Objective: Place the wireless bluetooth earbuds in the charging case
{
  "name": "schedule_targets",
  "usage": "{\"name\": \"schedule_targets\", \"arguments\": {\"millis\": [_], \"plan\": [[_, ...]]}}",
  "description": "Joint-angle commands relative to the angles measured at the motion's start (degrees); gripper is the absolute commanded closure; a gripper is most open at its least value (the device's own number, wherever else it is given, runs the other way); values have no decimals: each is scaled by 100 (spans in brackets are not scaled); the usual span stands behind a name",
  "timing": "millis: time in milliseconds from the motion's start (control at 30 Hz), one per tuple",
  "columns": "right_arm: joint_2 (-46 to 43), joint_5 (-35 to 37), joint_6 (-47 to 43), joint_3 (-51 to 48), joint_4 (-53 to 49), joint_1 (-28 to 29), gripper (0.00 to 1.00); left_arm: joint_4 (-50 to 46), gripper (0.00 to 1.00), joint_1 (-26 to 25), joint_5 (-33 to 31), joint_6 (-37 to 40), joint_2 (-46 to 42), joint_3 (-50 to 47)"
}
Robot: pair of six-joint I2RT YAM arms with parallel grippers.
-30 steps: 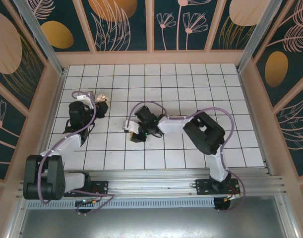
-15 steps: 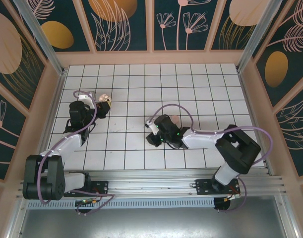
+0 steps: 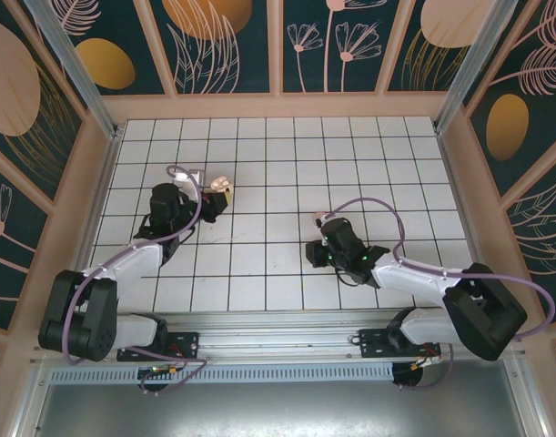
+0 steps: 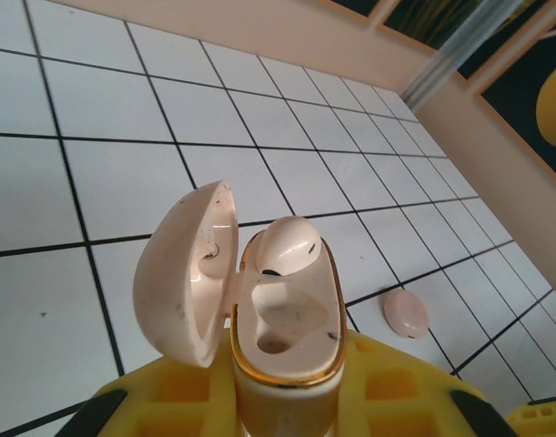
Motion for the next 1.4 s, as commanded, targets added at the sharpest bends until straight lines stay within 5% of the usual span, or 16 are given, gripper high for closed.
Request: {"name": "schedule_targets", "arguments": {"millis": [0, 567, 733, 1067, 1367], "plan": [[-164, 218, 616, -173, -424, -77, 80, 226, 87, -86, 103, 208, 87, 279], [344, 127, 1160, -154, -986, -93, 79, 201, 87, -153, 41, 292, 138, 382], [272, 142, 1214, 5, -1227, -97, 69, 185, 87, -145, 41, 304, 127, 379], [-138, 34, 1006, 1310, -3277, -365, 64, 86, 87, -147, -3, 380, 71, 401], [1120, -386, 963, 2884, -5063, -488, 65, 20, 87, -146, -39, 407, 7, 395]]}}
